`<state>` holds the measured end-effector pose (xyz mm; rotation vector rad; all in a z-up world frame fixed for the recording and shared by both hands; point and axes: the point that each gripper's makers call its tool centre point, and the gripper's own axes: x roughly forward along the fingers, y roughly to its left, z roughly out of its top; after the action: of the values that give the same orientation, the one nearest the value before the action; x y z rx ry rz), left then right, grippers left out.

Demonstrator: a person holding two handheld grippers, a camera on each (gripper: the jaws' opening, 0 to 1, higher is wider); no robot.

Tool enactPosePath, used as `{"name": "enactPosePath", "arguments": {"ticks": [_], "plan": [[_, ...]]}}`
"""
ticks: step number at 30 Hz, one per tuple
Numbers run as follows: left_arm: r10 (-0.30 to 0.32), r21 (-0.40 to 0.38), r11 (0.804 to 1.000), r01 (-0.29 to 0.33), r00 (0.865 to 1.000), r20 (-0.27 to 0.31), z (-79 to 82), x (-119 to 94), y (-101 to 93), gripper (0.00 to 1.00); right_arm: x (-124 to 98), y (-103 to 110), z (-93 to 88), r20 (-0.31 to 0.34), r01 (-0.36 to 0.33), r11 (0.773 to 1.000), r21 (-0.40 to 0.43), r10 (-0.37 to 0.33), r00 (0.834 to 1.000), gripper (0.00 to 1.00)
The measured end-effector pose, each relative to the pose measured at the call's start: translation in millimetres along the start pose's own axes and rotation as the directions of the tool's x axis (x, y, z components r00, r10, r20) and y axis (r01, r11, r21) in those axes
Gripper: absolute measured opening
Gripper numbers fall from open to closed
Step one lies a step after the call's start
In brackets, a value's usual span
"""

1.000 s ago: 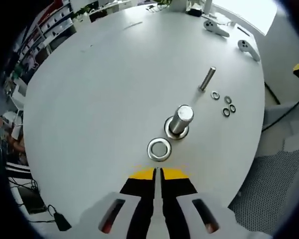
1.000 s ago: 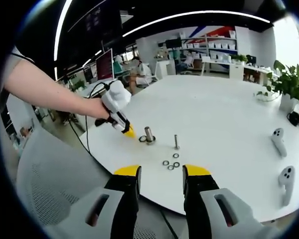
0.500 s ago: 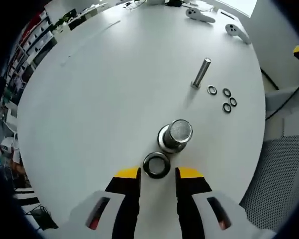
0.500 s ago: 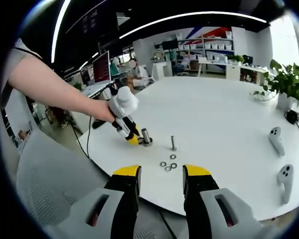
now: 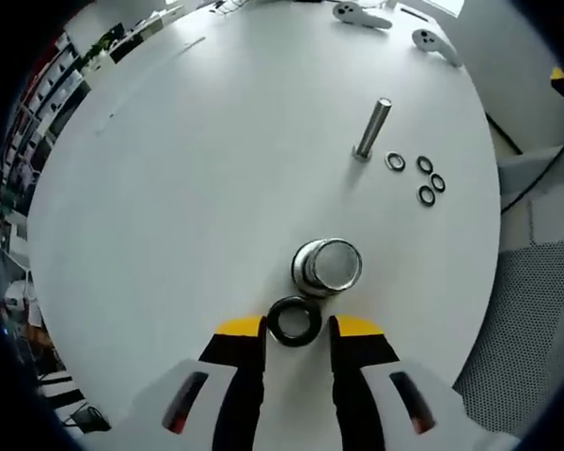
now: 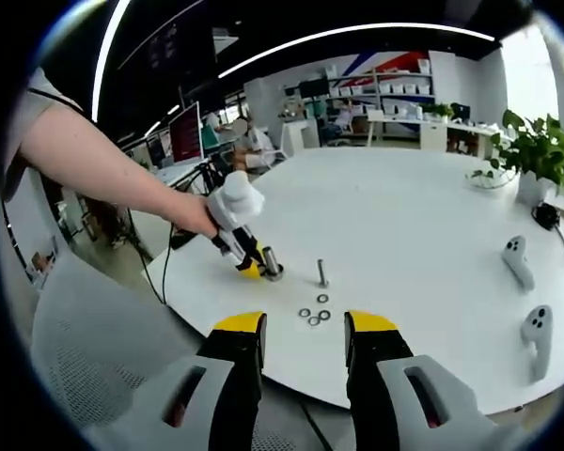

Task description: Place the washer onto the threaded stud by aligning its center hole with the stud, sliding it down to the base, and recovering from edge contact or off-axis alignment until the washer reaches the visible bottom stop.

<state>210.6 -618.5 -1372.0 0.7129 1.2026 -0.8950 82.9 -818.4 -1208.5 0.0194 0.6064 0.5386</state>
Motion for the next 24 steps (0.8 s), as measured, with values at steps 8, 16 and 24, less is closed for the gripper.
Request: {"name": "enactPosePath", "arguments": {"ticks": [8, 16, 24], "plan": [[0.011, 0.017, 1.0, -0.01, 0.997, -0.081, 0.1, 0.3, -2.3, 0.2, 0.2, -0.5, 0.0, 0.0, 0.002, 1.0, 0.002, -0.002, 1.0, 0.35], [0.007, 0.009, 1.0, -0.006, 0.998, -0.066, -1.1, -1.0, -1.2, 0.19, -0.1, -0.9, 0.9, 0.005, 0.002, 1.0, 0.004, -0.002, 1.0, 0.35], [0.01, 0.015, 1.0, -0.009, 0.998, -0.068, -3.1, -1.6, -2.6, 0.18, -0.9, -1.7, 1.8, 0.013, 0.005, 1.0, 0.009, -0.005, 1.0, 0.35]]}}
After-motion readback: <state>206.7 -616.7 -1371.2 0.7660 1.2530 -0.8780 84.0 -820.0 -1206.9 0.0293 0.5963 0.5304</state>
